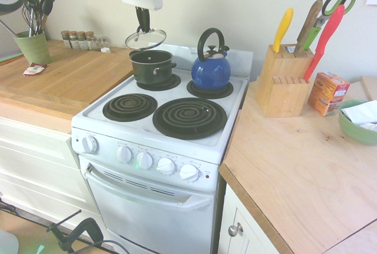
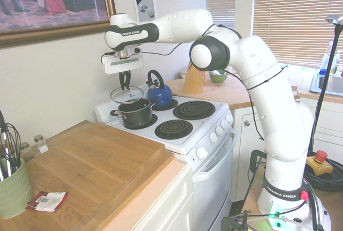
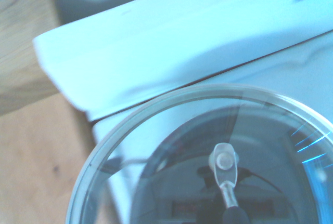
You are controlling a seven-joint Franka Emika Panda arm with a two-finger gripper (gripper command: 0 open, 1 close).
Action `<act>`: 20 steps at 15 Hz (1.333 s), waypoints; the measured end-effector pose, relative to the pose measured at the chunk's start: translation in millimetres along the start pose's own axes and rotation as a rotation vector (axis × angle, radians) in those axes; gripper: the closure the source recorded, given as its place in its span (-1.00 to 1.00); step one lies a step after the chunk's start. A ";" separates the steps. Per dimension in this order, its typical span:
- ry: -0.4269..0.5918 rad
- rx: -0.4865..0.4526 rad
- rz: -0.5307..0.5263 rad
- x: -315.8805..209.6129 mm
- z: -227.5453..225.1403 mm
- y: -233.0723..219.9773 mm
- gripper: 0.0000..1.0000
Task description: Cover the lid of the pot
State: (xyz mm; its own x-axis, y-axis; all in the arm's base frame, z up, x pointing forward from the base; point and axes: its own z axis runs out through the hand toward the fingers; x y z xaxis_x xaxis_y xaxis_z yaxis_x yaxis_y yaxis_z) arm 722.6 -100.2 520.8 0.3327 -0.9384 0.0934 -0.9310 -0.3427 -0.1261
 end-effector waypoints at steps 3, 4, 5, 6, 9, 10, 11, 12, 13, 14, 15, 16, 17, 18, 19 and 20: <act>-0.005 -0.012 0.012 8.2 8.0 4.8 1.00; -0.008 -0.019 0.016 10.4 11.9 6.9 1.00; -0.012 -0.028 0.018 11.7 17.6 9.1 1.00; -0.017 -0.039 0.019 11.9 24.7 11.1 1.00; -0.029 -0.056 0.017 8.5 44.6 13.7 1.00; -0.028 -0.053 0.016 8.1 47.8 13.6 1.00; -0.028 -0.053 0.016 7.5 49.7 13.5 1.00; -0.029 -0.052 0.015 6.8 51.4 13.4 1.00; -0.029 -0.052 0.014 6.2 53.1 13.4 1.00; -0.031 -0.055 0.013 5.5 54.6 13.6 1.00; -0.032 -0.057 0.013 4.7 56.5 13.8 1.00; -0.032 -0.056 0.012 4.4 57.3 13.6 1.00; -0.032 -0.056 0.013 4.5 58.2 13.6 1.00; -0.033 -0.057 0.014 4.8 59.8 13.7 1.00; -0.033 -0.055 0.014 5.1 61.3 13.3 1.00; -0.031 -0.053 0.016 6.1 62.0 13.2 -1.00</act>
State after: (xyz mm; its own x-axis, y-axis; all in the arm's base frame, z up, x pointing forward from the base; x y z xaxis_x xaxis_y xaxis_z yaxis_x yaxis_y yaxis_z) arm 721.6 -113.2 458.5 0.3218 -0.9448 0.0616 -0.9424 -0.3259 -0.0750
